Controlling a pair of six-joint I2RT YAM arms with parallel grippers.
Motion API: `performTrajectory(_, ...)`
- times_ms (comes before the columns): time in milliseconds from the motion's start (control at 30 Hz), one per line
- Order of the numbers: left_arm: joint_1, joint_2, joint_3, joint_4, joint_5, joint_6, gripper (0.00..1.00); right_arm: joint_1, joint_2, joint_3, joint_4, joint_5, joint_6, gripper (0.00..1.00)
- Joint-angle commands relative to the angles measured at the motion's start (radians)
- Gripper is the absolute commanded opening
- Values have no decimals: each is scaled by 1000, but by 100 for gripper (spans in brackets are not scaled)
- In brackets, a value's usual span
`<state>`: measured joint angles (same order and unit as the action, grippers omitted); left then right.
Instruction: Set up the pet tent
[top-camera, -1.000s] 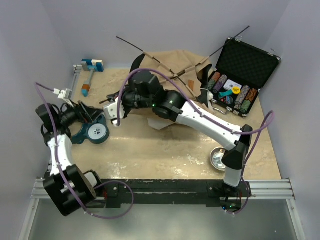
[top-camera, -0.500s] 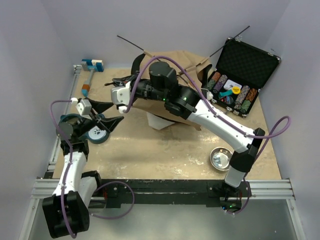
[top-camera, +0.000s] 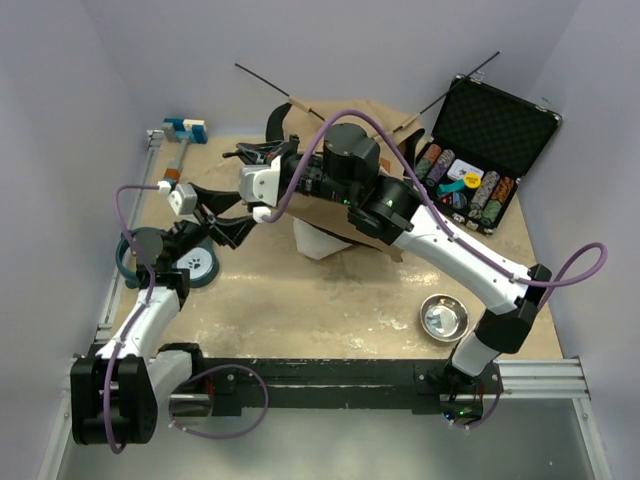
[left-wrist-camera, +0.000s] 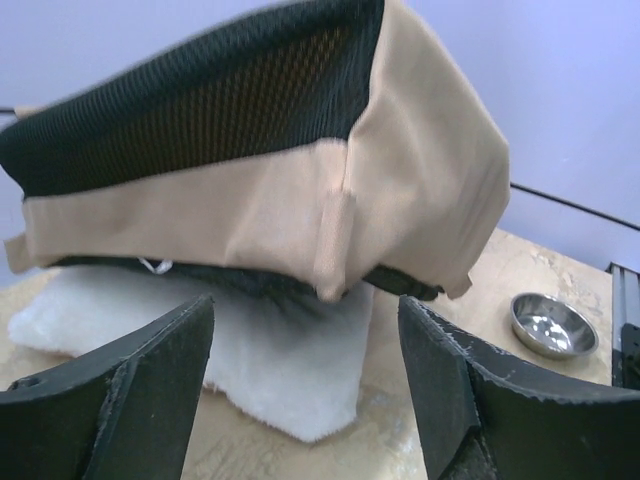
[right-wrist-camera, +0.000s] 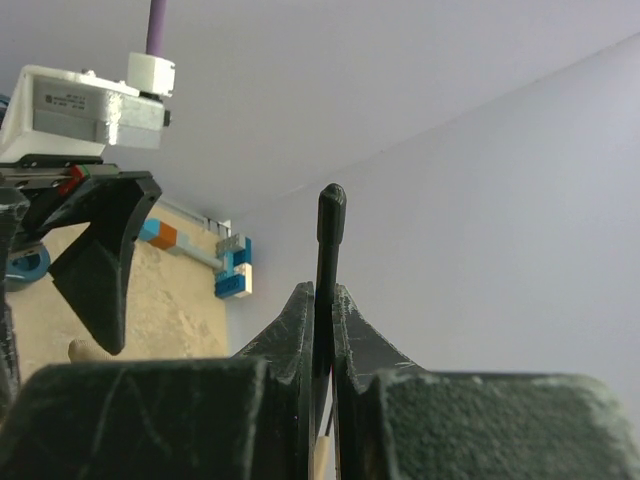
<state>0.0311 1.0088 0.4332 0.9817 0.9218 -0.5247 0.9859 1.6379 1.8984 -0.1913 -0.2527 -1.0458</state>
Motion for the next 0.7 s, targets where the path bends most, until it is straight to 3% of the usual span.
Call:
performTrajectory(0,-17,17,70,132,-57,-38,75,-39,-46,-16,53,93,-25,0)
performTrajectory(233,-51,63,119,149,-34,-60,51,-47,-53,-38,70,89,-25,0)
performTrajectory(300,-51,68,116,146,-25,-58,49,-47,-53,-42,81,93,-23,0)
performTrajectory(433,-51,59,88,141,-44,-70,69,-55,-50,-35,90,95,-23,0)
performTrajectory(567,-51,68,53,146,-55,-60,70,-55,-50,-27,87,95,-25,0)
performTrajectory(667,-51,89,47,179,-38,-78,63,-55,-49,-16,79,96,-25,0)
